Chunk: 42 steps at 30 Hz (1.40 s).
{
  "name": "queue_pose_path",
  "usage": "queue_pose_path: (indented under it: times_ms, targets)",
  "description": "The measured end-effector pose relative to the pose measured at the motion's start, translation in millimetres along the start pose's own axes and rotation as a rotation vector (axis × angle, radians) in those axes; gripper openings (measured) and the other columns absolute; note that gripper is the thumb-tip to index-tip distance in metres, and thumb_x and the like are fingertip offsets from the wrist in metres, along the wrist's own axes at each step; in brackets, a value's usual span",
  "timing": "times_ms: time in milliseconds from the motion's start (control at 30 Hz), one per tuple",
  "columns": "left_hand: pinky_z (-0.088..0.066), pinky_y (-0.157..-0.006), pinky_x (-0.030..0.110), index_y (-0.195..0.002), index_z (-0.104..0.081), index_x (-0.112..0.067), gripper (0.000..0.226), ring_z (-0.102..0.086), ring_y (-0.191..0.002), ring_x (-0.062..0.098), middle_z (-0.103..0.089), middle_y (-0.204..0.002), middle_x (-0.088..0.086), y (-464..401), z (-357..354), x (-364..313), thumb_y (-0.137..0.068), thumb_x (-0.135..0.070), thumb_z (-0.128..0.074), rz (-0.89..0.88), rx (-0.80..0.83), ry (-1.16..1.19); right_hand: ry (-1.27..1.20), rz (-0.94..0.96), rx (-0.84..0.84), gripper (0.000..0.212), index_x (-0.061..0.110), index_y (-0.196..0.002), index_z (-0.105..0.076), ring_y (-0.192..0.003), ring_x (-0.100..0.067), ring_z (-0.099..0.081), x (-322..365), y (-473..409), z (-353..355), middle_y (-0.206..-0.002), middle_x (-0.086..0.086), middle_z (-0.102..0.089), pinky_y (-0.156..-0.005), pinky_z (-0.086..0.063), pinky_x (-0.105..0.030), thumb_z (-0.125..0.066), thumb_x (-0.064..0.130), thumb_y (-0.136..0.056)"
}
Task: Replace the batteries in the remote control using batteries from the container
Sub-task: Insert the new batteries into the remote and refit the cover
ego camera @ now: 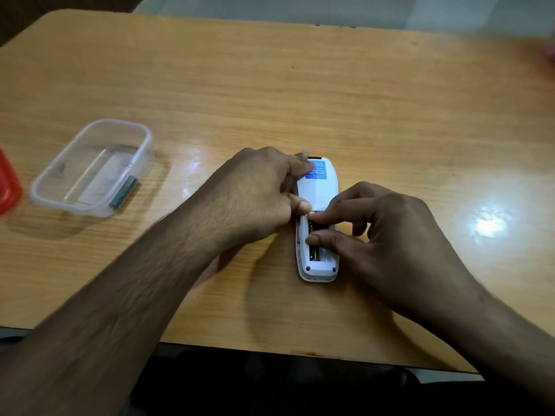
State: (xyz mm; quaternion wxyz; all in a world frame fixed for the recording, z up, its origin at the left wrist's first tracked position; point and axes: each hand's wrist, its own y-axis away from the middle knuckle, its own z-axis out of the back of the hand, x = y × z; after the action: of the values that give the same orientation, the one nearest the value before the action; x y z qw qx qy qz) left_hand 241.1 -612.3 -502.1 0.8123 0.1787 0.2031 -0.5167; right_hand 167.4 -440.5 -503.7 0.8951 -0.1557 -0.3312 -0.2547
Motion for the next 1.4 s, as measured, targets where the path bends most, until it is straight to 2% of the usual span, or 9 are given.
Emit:
queue_pose_path:
  times_ms: [200, 333, 500, 667, 833, 1067, 1167, 1233, 1400]
  targets:
    - [-0.034, -0.109, 0.027, -0.136, -0.052, -0.034, 0.065, -0.04, -0.135, 0.004, -0.042, -0.144, -0.029, 0, -2, 3, -0.077, -0.029, -0.077, 0.007, -0.018, 0.033, 0.208, 0.162, 0.016, 0.023, 0.026, -0.103, -0.079, -0.075, -0.011, -0.056, -1, 13, -3, -0.1, 0.005, -0.065, -0.062, -0.047, -0.031, -0.062, 0.032, -0.088]
    - [-0.032, -0.111, 0.029, -0.138, -0.051, -0.034, 0.065, -0.038, -0.136, 0.004, -0.041, -0.145, -0.029, 0, -1, 2, -0.078, -0.029, -0.076, -0.002, -0.004, 0.04, 0.297, 0.263, 0.006, 0.027, 0.025, -0.103, -0.078, -0.078, -0.019, -0.067, -1, 17, 3, -0.103, 0.006, -0.071, -0.068, -0.049, -0.037, -0.056, 0.032, -0.09]
    - [-0.03, -0.112, 0.026, -0.139, -0.049, -0.032, 0.066, -0.036, -0.137, 0.003, -0.039, -0.145, -0.029, 1, 0, 2, -0.078, -0.029, -0.076, -0.01, 0.003, 0.032, 0.389, 0.289, 0.064, 0.026, 0.028, -0.102, -0.078, -0.082, -0.019, -0.067, 1, 18, 9, -0.107, 0.011, -0.072, -0.073, -0.046, -0.041, -0.055, 0.033, -0.089]
    - [-0.03, -0.112, 0.029, -0.139, -0.05, -0.032, 0.066, -0.037, -0.137, 0.005, -0.039, -0.148, -0.025, 1, 2, 0, -0.078, -0.031, -0.076, -0.037, 0.009, 0.002, 0.15, 0.249, 0.074, 0.024, 0.027, -0.103, -0.078, -0.093, -0.005, -0.067, -7, 12, 14, -0.106, 0.016, -0.071, -0.078, -0.051, -0.038, -0.059, 0.027, -0.088]
    - [-0.034, -0.11, 0.028, -0.132, -0.058, -0.032, 0.055, -0.041, -0.134, 0.005, -0.046, -0.147, -0.015, 8, 10, 2, -0.08, -0.032, -0.075, -0.064, -0.016, 0.052, 0.045, 0.226, -0.043, 0.022, 0.022, -0.098, -0.078, -0.083, -0.002, -0.063, -14, 11, 11, -0.099, 0.011, -0.073, -0.071, -0.04, -0.007, -0.061, 0.019, -0.085]
    - [-0.042, -0.099, 0.029, -0.116, -0.066, -0.039, 0.033, -0.052, -0.114, 0.001, -0.062, -0.128, -0.015, 50, 60, 26, -0.083, -0.039, -0.071, -0.001, -0.176, 0.106, -0.051, 0.162, -0.127, 0.017, 0.027, -0.09, -0.077, -0.082, 0.0, -0.064, 12, -4, 12, -0.098, 0.015, -0.071, -0.066, -0.039, -0.009, -0.066, 0.013, -0.088]
    - [-0.045, -0.099, 0.034, -0.116, -0.066, -0.04, 0.032, -0.055, -0.114, 0.006, -0.064, -0.123, -0.009, 75, 87, 57, -0.084, -0.041, -0.069, 0.132, -0.266, 0.1, -0.112, 0.17, -0.07, 0.018, 0.03, -0.091, -0.076, -0.076, 0.011, -0.061, 45, -27, 1, -0.089, 0.022, -0.067, -0.064, -0.038, -0.006, -0.065, 0.016, -0.09]
    - [-0.045, -0.094, 0.03, -0.117, -0.066, -0.035, 0.032, -0.057, -0.112, 0.008, -0.065, -0.118, -0.006, 91, 99, 77, -0.085, -0.037, -0.069, 0.21, -0.347, 0.106, -0.096, 0.191, -0.017, 0.017, 0.031, -0.092, -0.076, -0.073, 0.014, -0.059, 68, -46, -11, -0.082, 0.025, -0.063, -0.062, -0.039, -0.005, -0.064, 0.019, -0.09]
    - [-0.041, -0.09, 0.027, -0.131, -0.057, -0.03, 0.048, -0.053, -0.116, 0.008, -0.061, -0.131, -0.004, 117, 111, 119, -0.085, -0.038, -0.069, 0.313, -0.455, 0.146, 0.002, 0.278, 0.16, 0.016, 0.032, -0.095, -0.075, -0.087, 0.003, -0.064, 119, -92, -53, -0.09, 0.017, -0.073, -0.068, -0.044, -0.008, -0.061, 0.023, -0.09]
